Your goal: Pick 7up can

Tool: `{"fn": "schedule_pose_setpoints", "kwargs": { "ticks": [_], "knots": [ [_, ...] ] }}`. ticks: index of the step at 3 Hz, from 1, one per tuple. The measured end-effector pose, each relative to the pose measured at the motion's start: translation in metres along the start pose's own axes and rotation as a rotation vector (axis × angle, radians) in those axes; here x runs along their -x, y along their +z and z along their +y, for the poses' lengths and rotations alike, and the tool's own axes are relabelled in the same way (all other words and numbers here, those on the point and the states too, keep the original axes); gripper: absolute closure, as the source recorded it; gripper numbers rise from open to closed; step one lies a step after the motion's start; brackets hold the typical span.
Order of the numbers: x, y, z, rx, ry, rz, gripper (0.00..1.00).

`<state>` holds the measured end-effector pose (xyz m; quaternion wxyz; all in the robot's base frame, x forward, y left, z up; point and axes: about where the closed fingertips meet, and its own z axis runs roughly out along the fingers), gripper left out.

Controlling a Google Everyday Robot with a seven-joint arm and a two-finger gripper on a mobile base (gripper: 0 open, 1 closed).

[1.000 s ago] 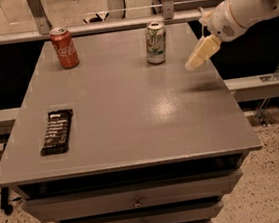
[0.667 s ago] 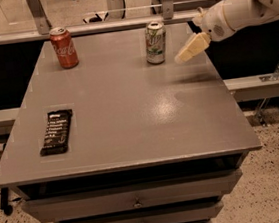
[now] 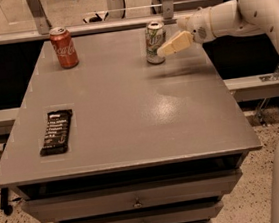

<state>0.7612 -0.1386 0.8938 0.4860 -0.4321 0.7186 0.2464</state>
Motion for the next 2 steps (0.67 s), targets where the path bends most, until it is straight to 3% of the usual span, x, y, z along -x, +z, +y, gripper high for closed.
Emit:
{"fn": "schedule_pose_setpoints", "kwargs": {
  "ticks": [1,2],
  "knots": [
    [0.011,0.015,0.005,0.026,0.006,-0.077,0.14],
    [0.017,0.026,0.011,0.042,0.001,-0.133,0.38]
  ]
}}
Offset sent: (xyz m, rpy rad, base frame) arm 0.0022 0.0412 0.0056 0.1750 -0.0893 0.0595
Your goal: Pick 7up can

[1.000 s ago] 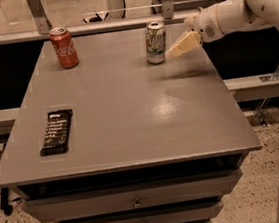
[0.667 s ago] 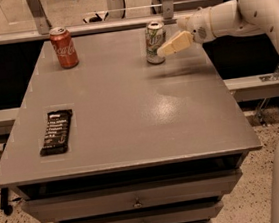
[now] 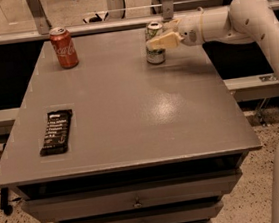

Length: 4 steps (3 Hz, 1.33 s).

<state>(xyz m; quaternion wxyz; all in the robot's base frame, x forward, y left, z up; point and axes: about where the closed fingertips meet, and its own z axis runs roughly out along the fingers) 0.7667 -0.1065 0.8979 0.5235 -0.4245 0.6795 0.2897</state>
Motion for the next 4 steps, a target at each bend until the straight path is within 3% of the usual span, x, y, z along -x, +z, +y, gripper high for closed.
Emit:
{"fn": "schedule_pose_setpoints", "kwargs": {
  "ticks": [1,2,3,4],
  "knots": [
    [0.004,-0.001,0.005,0.001,-0.006,-0.033,0.61],
    [0.03,-0.016,0.022,0.015,0.015,-0.073,0.85],
    [0.072,-0.028,0.043,0.052,0.025,-0.096,1.0],
    [0.077,-0.029,0.046,0.059,0.028,-0.097,1.0]
  ]
}}
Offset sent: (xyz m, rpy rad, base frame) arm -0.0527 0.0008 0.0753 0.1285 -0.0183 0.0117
